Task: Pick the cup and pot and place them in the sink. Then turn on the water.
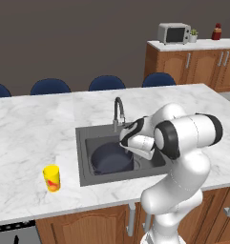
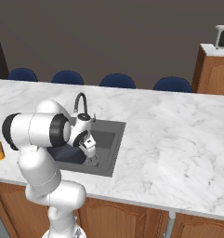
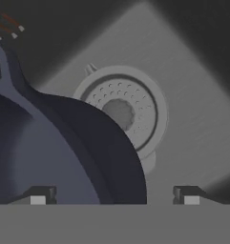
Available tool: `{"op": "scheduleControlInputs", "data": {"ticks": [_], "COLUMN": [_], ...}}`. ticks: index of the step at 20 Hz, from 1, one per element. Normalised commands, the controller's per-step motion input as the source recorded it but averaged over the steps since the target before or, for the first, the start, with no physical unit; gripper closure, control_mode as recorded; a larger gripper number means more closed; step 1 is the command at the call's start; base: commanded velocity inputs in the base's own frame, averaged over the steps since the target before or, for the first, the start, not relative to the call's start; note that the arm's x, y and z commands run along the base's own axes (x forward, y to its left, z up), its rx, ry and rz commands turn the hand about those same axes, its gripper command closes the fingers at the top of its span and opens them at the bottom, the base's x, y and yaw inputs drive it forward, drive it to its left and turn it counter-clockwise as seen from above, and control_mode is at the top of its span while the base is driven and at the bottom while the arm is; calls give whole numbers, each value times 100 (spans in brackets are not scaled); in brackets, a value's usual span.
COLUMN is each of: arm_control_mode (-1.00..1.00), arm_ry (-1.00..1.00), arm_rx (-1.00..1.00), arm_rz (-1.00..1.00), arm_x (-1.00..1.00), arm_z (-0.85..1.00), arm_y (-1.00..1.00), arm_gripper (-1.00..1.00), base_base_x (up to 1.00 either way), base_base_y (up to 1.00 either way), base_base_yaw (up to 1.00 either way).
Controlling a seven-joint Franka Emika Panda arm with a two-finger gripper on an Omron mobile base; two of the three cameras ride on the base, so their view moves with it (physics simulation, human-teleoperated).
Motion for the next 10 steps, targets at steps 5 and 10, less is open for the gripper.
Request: {"op": "scheduleControlInputs", "data": {"ticks": [5, 10], "arm_control_mode": [-100, -100], "arm_ry": [-4, -3], "arm_rx": [0, 0], "arm_rz": [1, 1], "arm_x": [-15, -23], "arm_z": [13, 31], "arm_y": [0, 0], "arm_gripper": [-100, -100], "base_base_x": [0, 0], "base_base_y": [0, 0], "base_base_yaw": [0, 0]}}
